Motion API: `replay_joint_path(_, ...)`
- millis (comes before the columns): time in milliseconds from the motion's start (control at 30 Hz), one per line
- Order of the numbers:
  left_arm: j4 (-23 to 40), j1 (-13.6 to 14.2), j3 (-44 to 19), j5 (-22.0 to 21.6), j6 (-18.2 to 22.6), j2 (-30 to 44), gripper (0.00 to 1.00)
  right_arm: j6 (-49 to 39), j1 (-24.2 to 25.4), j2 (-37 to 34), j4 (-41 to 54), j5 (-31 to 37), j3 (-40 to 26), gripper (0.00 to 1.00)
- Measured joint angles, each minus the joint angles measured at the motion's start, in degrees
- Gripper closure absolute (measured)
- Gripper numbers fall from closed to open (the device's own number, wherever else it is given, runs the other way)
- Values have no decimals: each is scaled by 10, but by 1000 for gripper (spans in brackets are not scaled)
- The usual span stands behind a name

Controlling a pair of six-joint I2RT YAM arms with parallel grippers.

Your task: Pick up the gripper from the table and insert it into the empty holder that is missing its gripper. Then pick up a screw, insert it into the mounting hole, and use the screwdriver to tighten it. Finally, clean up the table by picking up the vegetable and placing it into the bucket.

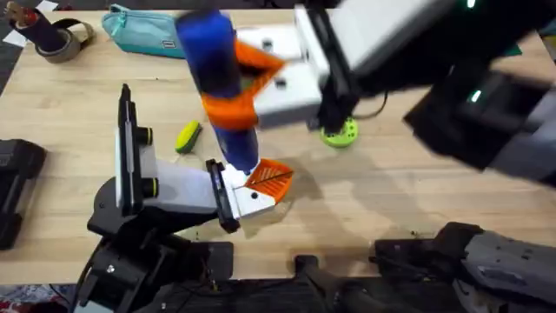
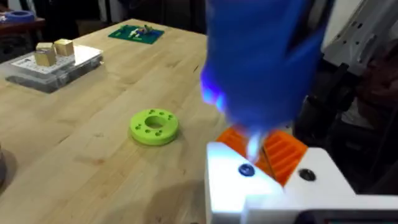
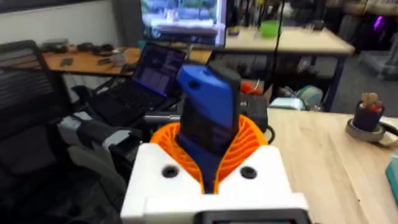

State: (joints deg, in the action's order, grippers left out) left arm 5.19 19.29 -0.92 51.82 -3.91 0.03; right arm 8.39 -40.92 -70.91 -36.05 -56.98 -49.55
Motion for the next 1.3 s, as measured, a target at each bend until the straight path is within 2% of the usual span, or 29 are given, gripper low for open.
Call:
replay_joint_path(100,2,0,0,-4,0,0,987,-2,15,-10,75,-22,-86,937)
replay_joint_path(200,2,0,0,-4,0,0,987,-13,26,-9,103,-30,-169,938)
replay_joint_path(333,2,0,0,-4,0,0,987,-28,29,7,118,-40,-221,939)
replay_joint_path(633,2,0,0,-4,0,0,987,-56,29,-17,137,-69,-226,938)
replay_joint_path(1000,2,0,0,-4,0,0,987,-60,29,-18,141,-74,-226,938)
replay_joint_path(1300,2,0,0,-4,0,0,987,-68,29,-18,229,-74,-227,937)
